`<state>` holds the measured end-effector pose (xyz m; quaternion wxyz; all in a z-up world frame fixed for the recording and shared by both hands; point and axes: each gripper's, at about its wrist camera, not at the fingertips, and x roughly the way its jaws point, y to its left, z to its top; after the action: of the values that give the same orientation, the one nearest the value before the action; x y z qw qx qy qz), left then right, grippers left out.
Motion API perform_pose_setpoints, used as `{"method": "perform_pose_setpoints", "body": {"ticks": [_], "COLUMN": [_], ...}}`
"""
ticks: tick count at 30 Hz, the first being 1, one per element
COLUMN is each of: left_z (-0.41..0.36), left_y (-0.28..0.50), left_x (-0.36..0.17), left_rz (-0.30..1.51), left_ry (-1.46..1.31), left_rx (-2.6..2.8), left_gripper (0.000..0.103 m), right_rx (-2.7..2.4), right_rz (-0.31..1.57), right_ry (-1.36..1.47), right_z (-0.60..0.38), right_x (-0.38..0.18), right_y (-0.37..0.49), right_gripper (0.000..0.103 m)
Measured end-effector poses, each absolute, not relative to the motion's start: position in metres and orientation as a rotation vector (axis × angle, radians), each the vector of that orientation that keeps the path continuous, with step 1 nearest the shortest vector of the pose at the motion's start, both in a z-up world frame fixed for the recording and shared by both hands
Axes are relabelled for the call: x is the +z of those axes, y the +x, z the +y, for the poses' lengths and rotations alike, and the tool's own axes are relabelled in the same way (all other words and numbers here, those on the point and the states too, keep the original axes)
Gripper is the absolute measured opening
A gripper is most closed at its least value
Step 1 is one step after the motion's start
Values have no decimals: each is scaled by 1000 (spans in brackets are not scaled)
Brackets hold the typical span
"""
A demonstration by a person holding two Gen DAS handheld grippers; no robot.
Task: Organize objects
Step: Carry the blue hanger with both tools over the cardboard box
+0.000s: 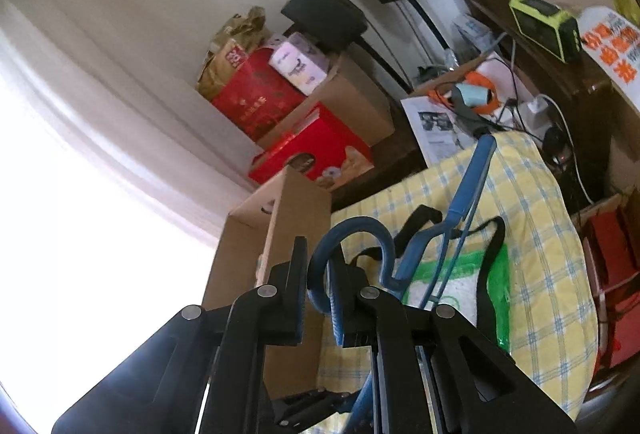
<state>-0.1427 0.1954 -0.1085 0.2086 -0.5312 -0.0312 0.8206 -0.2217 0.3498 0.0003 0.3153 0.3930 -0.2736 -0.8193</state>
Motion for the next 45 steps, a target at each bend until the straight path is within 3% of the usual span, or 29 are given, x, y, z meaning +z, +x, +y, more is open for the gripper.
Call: {"method": "perform_pose_setpoints", "body": {"ticks": [8,27,45], "left_z": [171,64,-49], "left_y": [-130,-113,-108], "left_x": [-65,2,-6], "left_rz": [-53,-203,-218], "left_ry": [-1355,-1249,-1285], "left_rx": [2372,2553,2760], "left_gripper": [16,16,16], "right_rx": [-2171,-2073,-1914], "right_rz": [-646,-392,-359], "right_ry": [985,904,947], "right_z": [327,201,78], "right_x": [36,115,92], "right_y": [-218,-202,-216], "right_gripper": [11,13,13]}}
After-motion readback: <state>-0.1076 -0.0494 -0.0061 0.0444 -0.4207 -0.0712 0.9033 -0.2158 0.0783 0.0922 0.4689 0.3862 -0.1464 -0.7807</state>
